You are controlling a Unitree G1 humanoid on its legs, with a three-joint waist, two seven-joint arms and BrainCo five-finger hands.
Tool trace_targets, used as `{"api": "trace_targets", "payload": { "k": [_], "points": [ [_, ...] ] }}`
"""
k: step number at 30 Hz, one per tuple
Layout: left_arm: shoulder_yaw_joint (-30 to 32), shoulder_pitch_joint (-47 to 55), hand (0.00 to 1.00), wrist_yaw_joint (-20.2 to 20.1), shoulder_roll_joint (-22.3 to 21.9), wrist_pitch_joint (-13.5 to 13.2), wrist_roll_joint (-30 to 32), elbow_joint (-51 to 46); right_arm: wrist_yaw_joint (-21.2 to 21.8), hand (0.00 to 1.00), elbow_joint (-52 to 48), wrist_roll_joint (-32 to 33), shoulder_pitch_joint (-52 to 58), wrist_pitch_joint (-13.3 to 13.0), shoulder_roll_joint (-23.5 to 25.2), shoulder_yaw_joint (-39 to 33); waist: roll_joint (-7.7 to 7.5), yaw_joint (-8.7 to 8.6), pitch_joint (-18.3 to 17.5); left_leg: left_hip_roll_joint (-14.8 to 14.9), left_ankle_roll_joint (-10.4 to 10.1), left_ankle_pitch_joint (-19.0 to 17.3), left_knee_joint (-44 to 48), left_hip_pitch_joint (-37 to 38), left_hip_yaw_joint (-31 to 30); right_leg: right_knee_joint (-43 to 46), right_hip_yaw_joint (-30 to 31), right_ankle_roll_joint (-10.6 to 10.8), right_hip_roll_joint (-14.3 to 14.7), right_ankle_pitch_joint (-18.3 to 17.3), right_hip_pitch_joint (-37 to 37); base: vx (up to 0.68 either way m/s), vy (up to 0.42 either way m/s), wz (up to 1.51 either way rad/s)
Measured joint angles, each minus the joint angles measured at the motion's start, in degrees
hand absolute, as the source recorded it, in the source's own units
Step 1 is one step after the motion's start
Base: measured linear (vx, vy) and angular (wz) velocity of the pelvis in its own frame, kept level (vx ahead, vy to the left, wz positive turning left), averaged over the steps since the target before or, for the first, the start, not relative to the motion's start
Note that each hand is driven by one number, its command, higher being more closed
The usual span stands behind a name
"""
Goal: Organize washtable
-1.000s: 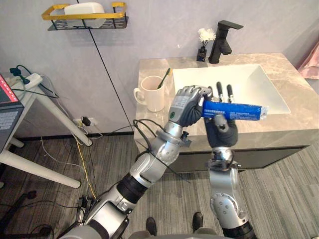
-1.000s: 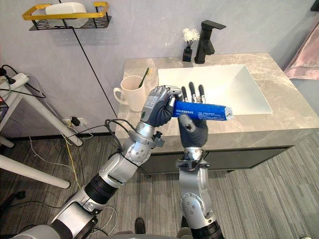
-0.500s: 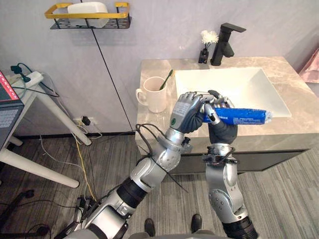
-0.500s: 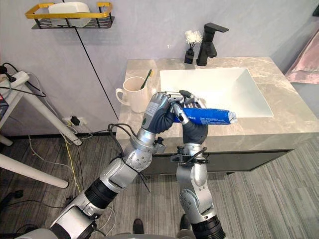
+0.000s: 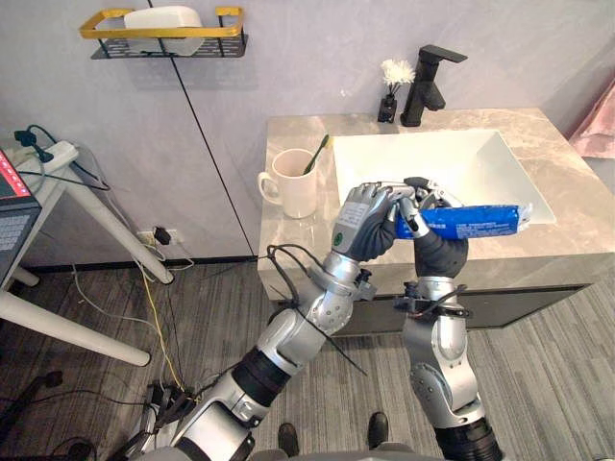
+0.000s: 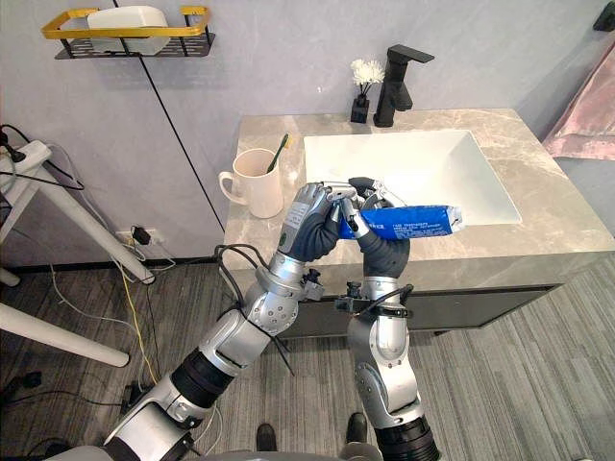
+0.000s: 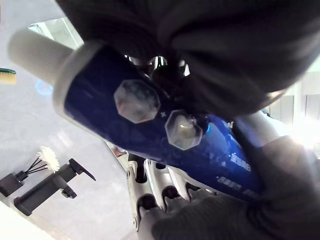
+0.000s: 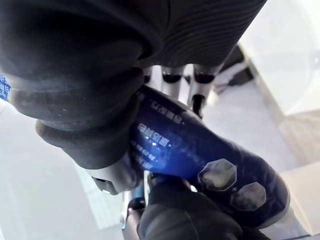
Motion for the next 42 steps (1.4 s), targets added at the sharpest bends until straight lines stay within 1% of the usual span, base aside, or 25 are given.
{"api": "trace_targets", "payload": {
  "k": [2,7,9,12,16,18,20,21,24,29,35,38,42],
  "points": [
    [0.2,0.6,0.00,-0.8,0.3,-0.1,0.0,0.0,0.0,1.00,0.0,-1.2,0.1,0.4,0.0,-0.7,0.01,0.05,0.0,0.0,0.0,0.0,0.0,0.0,0.0,0.0,0.0,0.0,0.0,0.0,0.0,0.00,0.000,0.00],
    [0.1,2.8,0.00,-2.1,0.5,-1.2,0.5,0.5,0.0,1.00,-0.1,-1.5,0.1,0.6,0.3,-2.7,0.06,0.12,0.0,0.0,0.0,0.0,0.2,0.1,0.0,0.1,0.0,0.0,0.0,0.0,0.2,0.00,0.000,0.00],
    [0.1,2.9,0.00,-2.2,0.5,-1.2,0.5,0.4,0.0,1.00,-0.1,-1.7,0.1,0.7,0.3,-2.9,0.11,0.12,-0.1,0.0,0.0,0.0,0.2,0.3,0.0,0.2,0.0,0.0,0.0,0.0,0.4,0.00,0.000,0.00],
    [0.6,3.4,0.00,-2.4,0.5,-1.2,0.5,-0.2,0.5,1.00,-0.2,-3.8,0.1,0.9,0.1,-3.6,0.51,0.16,-0.3,0.0,0.0,0.0,0.2,0.6,-0.2,0.1,-0.2,0.0,0.0,0.0,0.9,0.00,0.000,0.02],
    [1.3,3.6,0.00,-3.4,0.2,-1.3,0.5,-0.7,1.2,1.00,-0.3,-6.0,0.0,0.9,-0.3,-5.5,0.92,1.08,-0.6,0.0,0.0,0.0,0.2,0.7,-0.5,0.1,-0.5,0.0,0.0,0.0,1.1,0.00,-0.001,0.03],
    [3.0,4.5,0.00,-3.4,-0.1,-0.9,0.5,-0.7,1.0,1.00,-1.3,-6.1,-0.1,0.9,-0.2,-7.7,1.08,1.38,-0.7,0.0,0.0,0.0,0.2,0.7,-0.8,0.1,-0.8,0.0,0.0,0.0,1.3,-0.02,-0.006,0.07],
    [8.2,6.6,0.00,-3.2,0.0,0.7,0.4,-0.7,-0.2,1.00,-3.8,-6.0,-0.1,0.3,0.5,-11.3,1.21,1.42,-0.8,-0.1,0.0,0.0,0.2,0.8,-0.9,0.1,-0.9,0.1,0.0,-0.1,1.4,-0.02,-0.008,0.06],
    [10.5,7.8,0.00,-3.2,1.1,1.5,0.2,-0.7,-1.2,1.00,-5.4,-6.0,-0.1,-0.7,0.4,-13.7,1.22,1.41,-0.8,-0.2,0.0,0.0,0.2,0.8,-1.2,0.1,-1.2,0.2,-0.1,-0.2,1.6,-0.01,-0.006,0.09],
    [11.8,8.9,0.00,-3.2,1.5,2.2,-0.1,-0.7,-1.8,1.00,-6.9,-6.0,-0.1,-1.2,0.2,-15.3,1.17,1.53,-0.8,-0.5,0.0,0.0,0.1,1.1,-1.9,0.2,-2.0,0.4,-0.2,-0.4,2.2,-0.01,0.003,0.12],
    [11.8,10.0,0.00,-3.2,0.9,2.3,0.0,-4.8,-1.8,1.00,-7.1,-6.2,-0.1,-1.0,0.4,-14.6,1.11,1.74,-0.9,-0.8,0.1,0.1,-0.1,1.2,-2.6,0.1,-2.7,0.5,-0.7,-0.5,2.7,-0.01,0.006,0.09],
    [16.8,14.1,0.00,-2.1,0.8,2.4,-0.1,-8.0,-2.3,1.00,-7.2,-7.7,-0.1,-0.9,0.4,-16.3,0.22,2.14,-1.6,-0.9,0.3,0.4,-0.8,1.5,-3.1,0.1,-3.3,0.7,-1.0,-0.6,3.0,-0.01,-0.004,0.05],
    [19.1,17.1,0.00,-2.0,0.8,2.3,-0.6,-11.6,-2.3,1.00,-7.2,-7.7,-0.8,-0.9,0.4,-17.7,-0.16,3.18,-1.9,-1.0,0.3,0.4,-0.8,1.6,-3.6,0.1,-3.8,0.8,-1.1,-0.7,3.3,-0.01,-0.006,0.07],
    [21.2,20.1,0.00,-2.0,0.8,1.6,-1.8,-14.5,-2.3,1.00,-7.2,-7.3,-4.3,-0.9,0.1,-18.7,-0.37,3.50,-1.9,-1.1,0.3,0.6,-1.1,2.0,-4.3,0.1,-4.6,0.9,-1.1,-0.9,3.9,-0.02,-0.008,0.12]
  ]
}}
